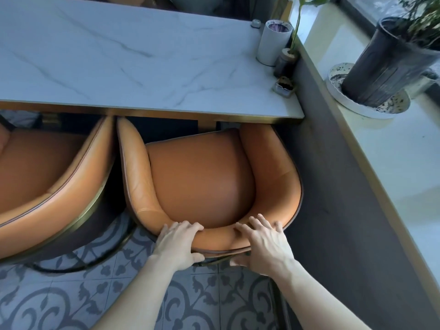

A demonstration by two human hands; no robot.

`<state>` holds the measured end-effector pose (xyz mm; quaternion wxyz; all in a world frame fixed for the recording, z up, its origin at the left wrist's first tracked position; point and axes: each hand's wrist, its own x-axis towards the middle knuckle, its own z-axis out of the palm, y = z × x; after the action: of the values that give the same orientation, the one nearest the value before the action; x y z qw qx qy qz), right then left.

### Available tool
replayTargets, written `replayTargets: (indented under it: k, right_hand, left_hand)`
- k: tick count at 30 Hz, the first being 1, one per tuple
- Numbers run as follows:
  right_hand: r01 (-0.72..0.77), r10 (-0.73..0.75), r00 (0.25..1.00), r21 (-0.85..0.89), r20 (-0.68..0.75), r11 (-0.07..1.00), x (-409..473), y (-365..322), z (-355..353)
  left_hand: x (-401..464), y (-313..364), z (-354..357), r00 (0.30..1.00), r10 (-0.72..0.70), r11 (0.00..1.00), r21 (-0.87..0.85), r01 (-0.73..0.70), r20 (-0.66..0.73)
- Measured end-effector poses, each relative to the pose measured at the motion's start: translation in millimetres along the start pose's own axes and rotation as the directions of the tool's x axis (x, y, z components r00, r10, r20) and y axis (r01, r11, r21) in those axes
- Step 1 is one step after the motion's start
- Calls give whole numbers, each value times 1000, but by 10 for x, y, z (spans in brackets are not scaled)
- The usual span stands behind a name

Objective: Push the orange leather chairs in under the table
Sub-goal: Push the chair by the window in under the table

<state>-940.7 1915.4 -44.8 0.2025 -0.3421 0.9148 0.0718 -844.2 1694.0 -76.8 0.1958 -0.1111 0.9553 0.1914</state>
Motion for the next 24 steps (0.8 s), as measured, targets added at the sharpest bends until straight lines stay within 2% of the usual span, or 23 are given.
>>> replayTargets:
  k: [4,7,14,20,24]
  right_hand:
    - [-32,32,999,8,16,999,-97,376,-133]
    - [-55,55,998,-2,33,998,-26,706,-170]
    - [99,-94,988,-35,121,994,472,1205,-73]
    - [186,-186,982,-71,4,980,505,1323,118]
    - [180,-185,982,-106,-37,978,476,1291,192]
  left_hand:
    - [-50,254,70,999,-3,999,-44,1,-37]
    - [1,409,145,999,-37,997,-64,37,-8]
    - [120,632,221,994,-104,993,-52,105,28]
    - [72,621,187,994,-93,996,-2,93,52]
    - [23,632,211,995,-92,995,35,90,50]
